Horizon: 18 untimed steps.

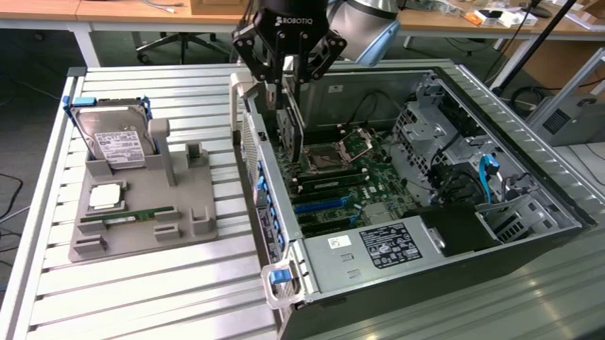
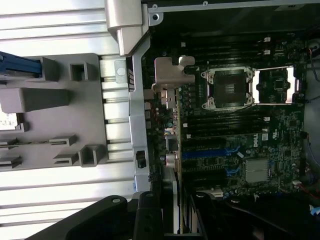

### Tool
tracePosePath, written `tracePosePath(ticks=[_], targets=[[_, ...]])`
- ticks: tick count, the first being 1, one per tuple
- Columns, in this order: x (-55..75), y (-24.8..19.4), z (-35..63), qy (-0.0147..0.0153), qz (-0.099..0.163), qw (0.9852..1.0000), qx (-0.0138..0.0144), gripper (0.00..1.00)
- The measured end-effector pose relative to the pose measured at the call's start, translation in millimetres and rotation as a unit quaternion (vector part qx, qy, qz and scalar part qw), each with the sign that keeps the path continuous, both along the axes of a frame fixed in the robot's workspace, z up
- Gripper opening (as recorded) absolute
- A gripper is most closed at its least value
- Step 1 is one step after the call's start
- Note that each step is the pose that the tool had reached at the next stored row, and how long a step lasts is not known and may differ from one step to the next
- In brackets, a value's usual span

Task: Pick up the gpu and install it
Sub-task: 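Pick up the gpu and move the gpu toward the slot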

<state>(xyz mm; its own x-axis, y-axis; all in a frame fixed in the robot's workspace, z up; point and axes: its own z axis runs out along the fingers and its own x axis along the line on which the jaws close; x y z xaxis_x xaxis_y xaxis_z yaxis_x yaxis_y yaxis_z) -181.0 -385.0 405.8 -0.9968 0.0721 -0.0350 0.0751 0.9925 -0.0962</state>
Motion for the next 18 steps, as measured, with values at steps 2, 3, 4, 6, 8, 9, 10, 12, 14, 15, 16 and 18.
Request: tracePosePath(ticks=[2,3,4,6,8,9,10,12,14,15,16,18], targets=[[0.4,0.0,-0.4,0.0,0.0,1.0,0.0,0.27],[0.6,0.0,-0.7,0.0,0.0,1.0,0.0,0.27],[0.8,-0.1,-0.9,0.0,0.0,1.0,-0.0001,0.27],[1.1,-0.1,-1.4,0.0,0.0,1.0,-0.0001,0.27],[1.5,-0.1,-1.8,0.0,0.0,1.0,-0.0002,0.27],[1.7,-0.1,-2.1,0.0,0.0,1.0,-0.0002,0.27],[1.9,-0.2,-2.3,0.0,0.0,1.0,-0.0002,0.27],[2.2,-0.2,-2.7,0.0,0.0,1.0,-0.0003,0.27],[2.6,-0.2,-3.2,0.0,0.0,1.0,-0.0003,0.27],[2.9,-0.2,-3.6,0.0,0.0,1.0,-0.0004,0.27],[3.1,-0.2,-3.8,0.0,0.0,1.0,-0.0004,0.27],[3.6,-0.3,-4.4,0.0,0.0,1.0,-0.0006,0.27]])
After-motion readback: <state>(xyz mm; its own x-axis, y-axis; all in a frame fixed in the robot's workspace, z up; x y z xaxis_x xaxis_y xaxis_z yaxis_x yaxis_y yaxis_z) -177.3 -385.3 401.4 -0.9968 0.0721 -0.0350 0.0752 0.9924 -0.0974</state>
